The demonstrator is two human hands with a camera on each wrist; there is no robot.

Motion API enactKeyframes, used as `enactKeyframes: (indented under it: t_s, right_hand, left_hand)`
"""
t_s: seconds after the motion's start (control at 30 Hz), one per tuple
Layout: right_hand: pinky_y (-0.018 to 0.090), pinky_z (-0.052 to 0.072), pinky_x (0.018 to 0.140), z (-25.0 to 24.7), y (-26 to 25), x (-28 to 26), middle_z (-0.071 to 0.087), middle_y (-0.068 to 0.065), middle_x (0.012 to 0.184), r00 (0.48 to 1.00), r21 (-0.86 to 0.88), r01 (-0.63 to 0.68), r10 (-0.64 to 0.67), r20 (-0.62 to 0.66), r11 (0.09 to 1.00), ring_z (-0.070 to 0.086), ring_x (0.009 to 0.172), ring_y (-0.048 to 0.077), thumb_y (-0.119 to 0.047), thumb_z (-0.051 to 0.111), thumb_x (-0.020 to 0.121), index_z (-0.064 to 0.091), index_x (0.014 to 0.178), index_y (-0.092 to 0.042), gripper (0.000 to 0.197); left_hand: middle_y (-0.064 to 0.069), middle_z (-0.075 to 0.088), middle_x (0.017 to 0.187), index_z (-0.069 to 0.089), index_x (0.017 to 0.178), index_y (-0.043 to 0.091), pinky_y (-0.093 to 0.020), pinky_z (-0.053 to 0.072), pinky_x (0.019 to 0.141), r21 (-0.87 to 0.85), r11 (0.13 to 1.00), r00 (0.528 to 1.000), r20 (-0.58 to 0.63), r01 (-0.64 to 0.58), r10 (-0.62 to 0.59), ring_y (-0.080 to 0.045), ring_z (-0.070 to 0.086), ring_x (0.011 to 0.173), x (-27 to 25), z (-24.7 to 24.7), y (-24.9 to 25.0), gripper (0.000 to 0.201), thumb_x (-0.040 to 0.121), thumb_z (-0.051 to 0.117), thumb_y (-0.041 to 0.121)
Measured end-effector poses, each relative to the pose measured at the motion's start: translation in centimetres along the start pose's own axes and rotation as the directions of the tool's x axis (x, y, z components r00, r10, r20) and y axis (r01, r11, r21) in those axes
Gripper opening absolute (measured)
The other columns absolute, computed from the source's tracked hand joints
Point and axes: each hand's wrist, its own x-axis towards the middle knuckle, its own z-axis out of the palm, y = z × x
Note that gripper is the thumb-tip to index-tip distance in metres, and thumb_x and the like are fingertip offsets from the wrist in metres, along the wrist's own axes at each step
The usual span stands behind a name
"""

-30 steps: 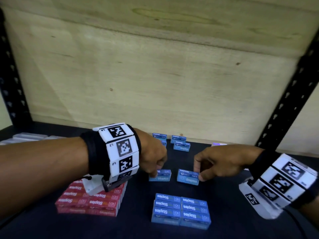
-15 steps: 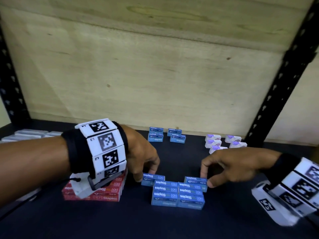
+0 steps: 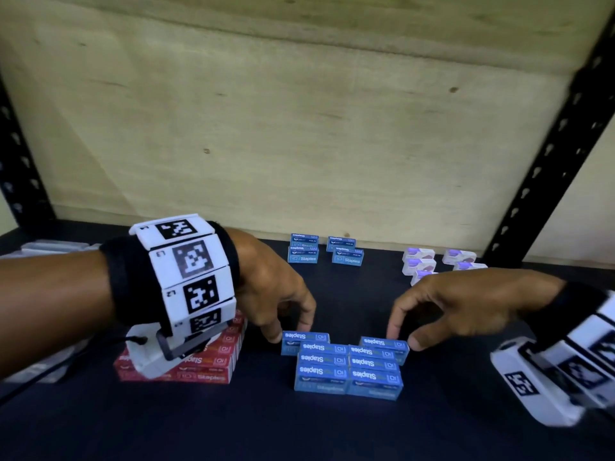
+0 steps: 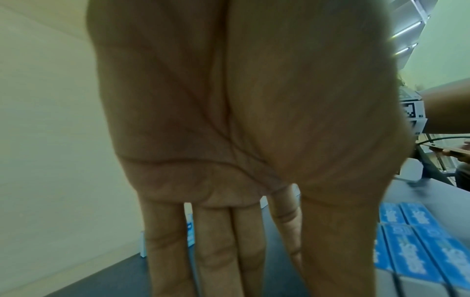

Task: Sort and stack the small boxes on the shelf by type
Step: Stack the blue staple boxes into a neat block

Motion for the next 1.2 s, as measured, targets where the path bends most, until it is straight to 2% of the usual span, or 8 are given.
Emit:
enactKeyframes:
  t_s: [0.1,0.3,0.47,0.7,0.9,1.1,1.2]
  right_hand:
    - [0.029,0.048,0.099,0.0,0.0,0.2,0.071,-0.022,0.105,1.000,-0.018,0.009,-0.009,-0.010,1.000,0.064,0.099,-0.003,-0.035,0.066,0.093,0.069,0.109,-0.041,0.017]
    - [0.038,0.048,0.100,0.2,-0.1,0.9,0.070,-0.020,0.107,1.000,-0.060,0.023,-0.024,-0.016,0.998,0.064,0.101,0.002,-0.041,0.064,0.093,0.068,0.108,-0.043,0.016]
    - [0.039,0.048,0.099,0.4,-0.3,1.2,0.071,-0.019,0.107,0.999,-0.073,0.035,-0.037,-0.018,0.997,0.065,0.101,0.004,-0.042,0.063,0.094,0.067,0.110,-0.042,0.017]
    - [0.035,0.049,0.097,0.5,-0.6,1.2,0.071,-0.019,0.105,0.999,-0.088,0.034,-0.037,-0.024,0.996,0.064,0.098,0.003,-0.040,0.062,0.095,0.068,0.111,-0.039,0.017]
    - [0.038,0.049,0.098,0.6,-0.7,1.4,0.071,-0.018,0.105,0.999,-0.100,0.021,-0.024,-0.027,0.995,0.065,0.099,0.005,-0.041,0.062,0.095,0.068,0.110,-0.040,0.017]
    - [0.034,0.049,0.098,0.7,-1.0,1.1,0.070,-0.021,0.106,0.999,-0.110,-0.004,0.000,-0.034,0.994,0.064,0.099,0.001,-0.041,0.060,0.095,0.066,0.111,-0.042,0.017]
    - [0.032,0.049,0.097,0.5,-0.7,1.1,0.069,-0.019,0.107,0.998,-0.131,-0.061,0.058,-0.028,0.989,0.064,0.099,0.003,-0.038,0.060,0.094,0.061,0.114,-0.048,0.022]
  left_hand:
    - [0.007,0.060,0.122,0.052,0.124,0.045,-0.035,0.049,0.091,0.023,1.000,1.000,0.014,-0.001,0.001,-0.013,0.059,0.105,0.1,-0.1,0.1,0.034,0.093,0.062,0.035]
    - [0.009,0.061,0.111,0.049,0.125,0.048,-0.036,0.049,0.090,0.053,0.999,1.000,0.007,-0.005,0.004,-0.013,0.058,0.102,0.5,-0.3,0.5,0.034,0.094,0.060,0.039]
    - [0.007,0.062,0.104,0.050,0.123,0.051,-0.039,0.051,0.091,0.028,1.000,1.000,0.000,0.001,-0.001,-0.015,0.061,0.098,0.5,-0.4,0.8,0.032,0.093,0.058,0.044]
    - [0.007,0.063,0.115,0.050,0.128,0.048,-0.035,0.049,0.093,0.016,1.000,1.000,-0.016,-0.014,0.014,-0.014,0.059,0.107,0.4,-0.3,1.0,0.035,0.095,0.058,0.042]
    - [0.020,0.052,0.095,0.050,0.129,0.049,-0.030,0.044,0.087,-0.004,1.000,0.999,-0.025,-0.028,0.028,-0.008,0.055,0.103,0.5,-0.2,1.0,0.036,0.095,0.058,0.042]
    - [0.015,0.056,0.108,0.048,0.130,0.049,-0.032,0.046,0.092,0.004,1.000,0.999,-0.024,-0.023,0.023,-0.010,0.056,0.108,0.5,-0.1,0.9,0.038,0.095,0.059,0.039]
    - [0.006,0.059,0.123,0.045,0.133,0.047,-0.026,0.047,0.081,0.018,1.000,1.000,0.004,0.020,-0.020,-0.013,0.058,0.107,0.8,-0.3,0.7,0.046,0.094,0.062,0.031]
